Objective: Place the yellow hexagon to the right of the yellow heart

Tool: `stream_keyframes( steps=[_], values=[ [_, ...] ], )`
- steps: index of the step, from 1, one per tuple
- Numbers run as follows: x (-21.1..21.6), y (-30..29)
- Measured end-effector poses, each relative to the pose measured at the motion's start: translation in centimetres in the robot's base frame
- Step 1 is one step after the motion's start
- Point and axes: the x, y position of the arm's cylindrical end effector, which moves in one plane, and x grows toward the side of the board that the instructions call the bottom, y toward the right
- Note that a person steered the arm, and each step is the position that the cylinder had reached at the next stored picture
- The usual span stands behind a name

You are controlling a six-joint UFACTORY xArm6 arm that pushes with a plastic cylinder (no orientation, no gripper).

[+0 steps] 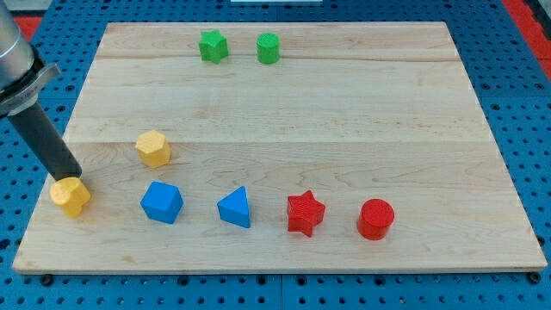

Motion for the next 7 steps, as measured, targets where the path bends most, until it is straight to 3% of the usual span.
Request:
stream_keyframes(
  steps=[2, 3, 4, 7],
  values=[
    [-5.3, 2.5],
    [-7.2, 8.0],
    [-7.3, 11.2],
    [-3.7, 12.5]
  ],
)
